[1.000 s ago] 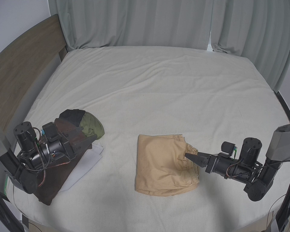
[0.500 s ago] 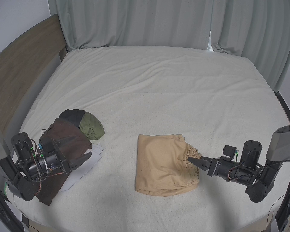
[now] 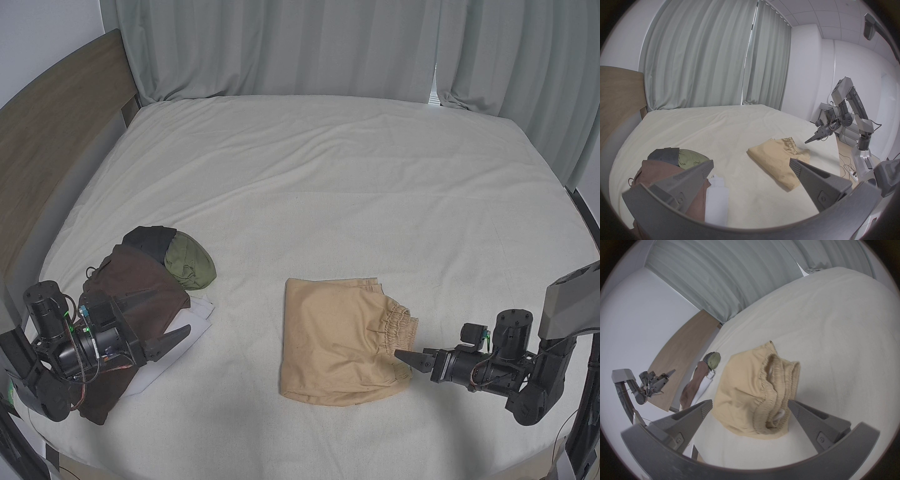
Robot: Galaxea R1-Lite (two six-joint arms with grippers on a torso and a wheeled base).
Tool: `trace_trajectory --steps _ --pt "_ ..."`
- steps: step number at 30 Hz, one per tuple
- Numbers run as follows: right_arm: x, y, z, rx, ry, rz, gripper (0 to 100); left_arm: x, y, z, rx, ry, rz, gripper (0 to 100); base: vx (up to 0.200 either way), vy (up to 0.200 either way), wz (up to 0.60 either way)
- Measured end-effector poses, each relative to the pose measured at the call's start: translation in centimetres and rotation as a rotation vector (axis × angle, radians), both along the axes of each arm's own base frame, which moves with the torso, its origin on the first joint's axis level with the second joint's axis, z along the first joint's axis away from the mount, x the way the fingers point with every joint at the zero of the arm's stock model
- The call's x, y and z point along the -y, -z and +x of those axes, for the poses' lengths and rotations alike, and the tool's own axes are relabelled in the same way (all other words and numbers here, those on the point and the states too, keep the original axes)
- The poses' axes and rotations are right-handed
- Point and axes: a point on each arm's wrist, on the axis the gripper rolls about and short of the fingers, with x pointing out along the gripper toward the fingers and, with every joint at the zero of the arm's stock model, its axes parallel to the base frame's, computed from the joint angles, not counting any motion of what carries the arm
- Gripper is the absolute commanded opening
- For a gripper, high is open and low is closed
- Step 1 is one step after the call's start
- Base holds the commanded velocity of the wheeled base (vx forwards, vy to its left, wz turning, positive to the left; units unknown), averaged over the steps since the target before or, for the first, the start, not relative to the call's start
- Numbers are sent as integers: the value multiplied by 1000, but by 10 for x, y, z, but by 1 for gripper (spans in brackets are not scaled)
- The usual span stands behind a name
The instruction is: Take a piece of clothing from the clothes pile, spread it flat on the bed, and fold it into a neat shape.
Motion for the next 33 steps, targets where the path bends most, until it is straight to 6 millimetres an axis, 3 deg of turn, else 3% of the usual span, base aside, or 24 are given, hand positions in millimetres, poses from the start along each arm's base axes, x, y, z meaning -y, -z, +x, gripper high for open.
trace_trajectory --steps 17,33 --pt "-1 52 15 -130 18 -49 100 6 3 -6 -24 26 -1 100 0 0 0" --pt "-19 65 29 -196 43 66 100 12 3 -7 -21 51 -1 100 0 0 0"
